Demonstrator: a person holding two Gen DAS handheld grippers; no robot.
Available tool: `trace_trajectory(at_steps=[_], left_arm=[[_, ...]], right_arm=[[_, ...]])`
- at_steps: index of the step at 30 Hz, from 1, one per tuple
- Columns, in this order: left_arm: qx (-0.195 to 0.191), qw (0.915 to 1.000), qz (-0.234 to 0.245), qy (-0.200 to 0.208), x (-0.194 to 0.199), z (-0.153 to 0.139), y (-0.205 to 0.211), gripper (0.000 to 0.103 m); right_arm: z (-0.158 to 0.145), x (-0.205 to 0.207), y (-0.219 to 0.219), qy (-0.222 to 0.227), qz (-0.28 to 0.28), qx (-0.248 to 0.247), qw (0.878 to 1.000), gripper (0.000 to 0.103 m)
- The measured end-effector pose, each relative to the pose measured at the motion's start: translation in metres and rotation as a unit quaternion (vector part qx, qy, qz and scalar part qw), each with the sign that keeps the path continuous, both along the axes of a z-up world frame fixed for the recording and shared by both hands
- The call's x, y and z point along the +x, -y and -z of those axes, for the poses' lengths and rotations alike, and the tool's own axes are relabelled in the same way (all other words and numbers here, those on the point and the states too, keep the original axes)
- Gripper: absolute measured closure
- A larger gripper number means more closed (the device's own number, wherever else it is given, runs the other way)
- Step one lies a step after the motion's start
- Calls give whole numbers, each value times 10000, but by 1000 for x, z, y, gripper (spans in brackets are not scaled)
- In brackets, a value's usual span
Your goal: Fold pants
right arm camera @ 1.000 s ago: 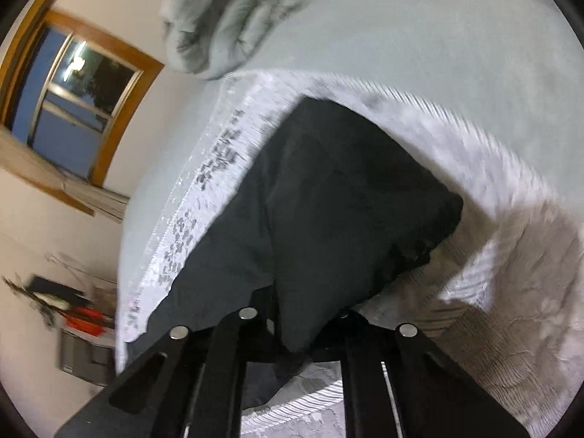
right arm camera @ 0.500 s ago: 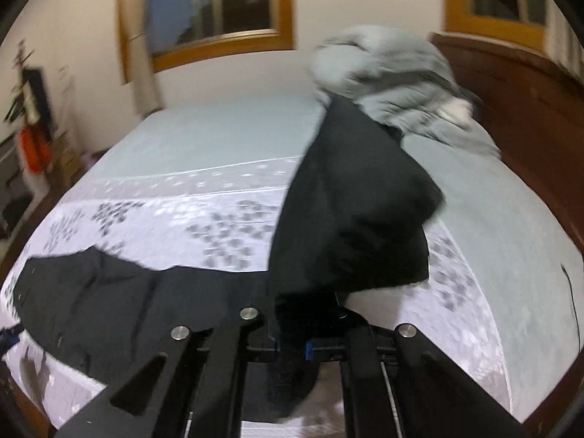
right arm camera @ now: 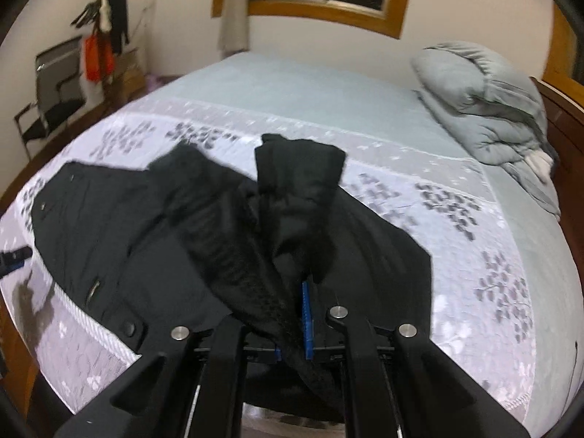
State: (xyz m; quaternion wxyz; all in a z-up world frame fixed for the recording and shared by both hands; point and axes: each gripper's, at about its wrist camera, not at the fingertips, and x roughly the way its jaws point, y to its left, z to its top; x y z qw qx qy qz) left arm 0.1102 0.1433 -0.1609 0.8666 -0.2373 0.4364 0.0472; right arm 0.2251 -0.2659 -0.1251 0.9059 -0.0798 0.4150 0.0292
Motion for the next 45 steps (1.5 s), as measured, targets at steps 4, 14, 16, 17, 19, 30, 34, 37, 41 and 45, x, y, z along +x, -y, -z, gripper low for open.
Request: trace_trajectory(at_steps=[4, 14, 16, 17, 19, 30, 34, 37, 41, 45], left_arm=[[-48, 10000, 13, -44, 1, 4, 0, 14], [-122, 9998, -10, -134, 2, 11, -2, 14], [-149, 9998, -27, -153, 2, 12, -3, 14], [-163, 9997, -36, -156, 2, 12, -4, 14], [-179, 9997, -47, -175, 2, 13, -4, 13], [-146, 9998, 69, -136, 8, 10, 3, 13], [-91, 9998, 144, -113, 9, 7, 5, 13], [-119, 9998, 131, -96, 8, 7, 3, 12], [-170, 9997, 96, -116, 6, 9, 1, 12], [-172, 9997, 110, -143, 6, 11, 0, 12]], right_arm=[[13, -1, -24, -67, -190, -173, 9996, 95], [48, -2, -71, -375, -693, -313, 9964, 89], [57, -2, -73, -466, -723, -323, 9958, 83], [62, -3, -73, -512, -766, -354, 9951, 81], [69, -8, -75, -554, -870, -405, 9938, 74], [38, -41, -57, -520, -1153, 809, 9887, 39], [30, -34, -65, -444, -1252, 891, 9871, 39], [34, -29, -78, -428, -1366, 637, 9877, 39], [45, -19, -86, -533, -1350, 506, 9881, 63], [51, -9, -80, -819, -1333, 804, 9844, 87]])
